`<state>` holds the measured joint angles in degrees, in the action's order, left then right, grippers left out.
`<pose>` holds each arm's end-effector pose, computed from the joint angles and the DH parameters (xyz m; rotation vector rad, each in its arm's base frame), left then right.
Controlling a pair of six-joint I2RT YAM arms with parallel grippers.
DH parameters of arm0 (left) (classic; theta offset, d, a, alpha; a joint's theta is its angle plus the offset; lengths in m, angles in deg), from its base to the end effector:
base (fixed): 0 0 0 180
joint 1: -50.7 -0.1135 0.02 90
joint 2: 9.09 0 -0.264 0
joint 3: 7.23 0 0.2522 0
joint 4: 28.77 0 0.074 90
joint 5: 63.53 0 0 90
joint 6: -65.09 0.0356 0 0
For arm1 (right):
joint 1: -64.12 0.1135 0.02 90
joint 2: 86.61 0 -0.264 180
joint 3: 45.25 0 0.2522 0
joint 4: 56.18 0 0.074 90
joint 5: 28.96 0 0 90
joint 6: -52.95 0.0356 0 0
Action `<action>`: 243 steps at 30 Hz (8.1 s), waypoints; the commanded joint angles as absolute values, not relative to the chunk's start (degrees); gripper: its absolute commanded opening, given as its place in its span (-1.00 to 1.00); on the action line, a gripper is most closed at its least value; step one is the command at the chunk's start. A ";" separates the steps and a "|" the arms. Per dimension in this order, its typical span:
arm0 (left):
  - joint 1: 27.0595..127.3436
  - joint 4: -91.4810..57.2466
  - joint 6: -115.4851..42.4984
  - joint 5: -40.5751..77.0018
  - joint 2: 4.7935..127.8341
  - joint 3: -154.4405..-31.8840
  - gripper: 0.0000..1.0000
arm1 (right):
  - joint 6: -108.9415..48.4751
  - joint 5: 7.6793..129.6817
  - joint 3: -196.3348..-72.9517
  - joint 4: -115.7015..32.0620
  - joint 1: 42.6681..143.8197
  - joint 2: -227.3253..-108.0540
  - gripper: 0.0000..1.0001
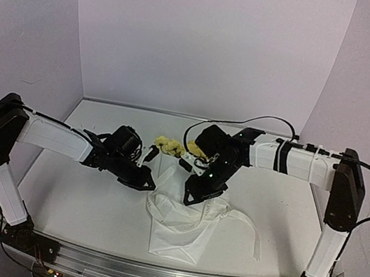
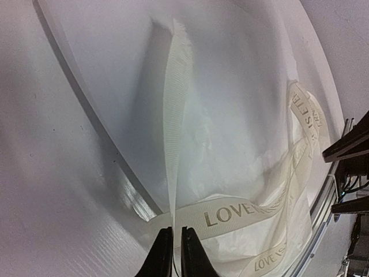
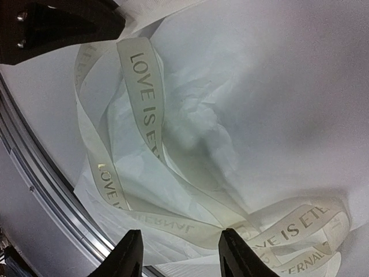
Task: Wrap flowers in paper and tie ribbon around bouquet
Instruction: Cross the ribbon over the folded bouquet.
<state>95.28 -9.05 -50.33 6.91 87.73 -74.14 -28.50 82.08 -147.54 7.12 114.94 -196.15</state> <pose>0.2335 -0.2469 0.1679 0.5960 2.5398 -0.9166 0.2391 0.3136 0.2294 -1.1481 2.7103 0.7243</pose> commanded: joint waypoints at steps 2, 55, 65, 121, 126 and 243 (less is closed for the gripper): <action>95.47 -11.32 -49.10 8.59 82.87 -74.10 -0.99 | -31.57 81.89 -150.05 2.09 115.27 -198.69 -0.07; 107.03 -11.54 -50.31 4.52 73.68 -62.86 -1.00 | -23.28 75.24 -158.83 2.15 115.08 -204.45 -1.00; 106.97 -14.13 -52.81 6.81 79.81 -66.12 -1.00 | -22.57 79.41 -158.16 2.05 115.06 -202.85 -1.00; 103.90 1.74 -49.13 13.11 78.02 -82.01 0.19 | -14.33 77.33 -146.06 0.86 112.63 -191.72 0.18; 103.88 7.50 -44.74 18.74 86.19 -91.35 0.36 | -10.01 72.42 -137.75 0.91 108.81 -183.77 0.33; 101.41 15.10 -55.00 51.05 97.58 -105.41 -1.00 | -15.27 52.56 -106.95 -2.03 98.10 -172.12 -1.00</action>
<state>105.58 17.99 -49.77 46.27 105.69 -110.89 -18.05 56.17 -103.73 -7.24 100.36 -174.64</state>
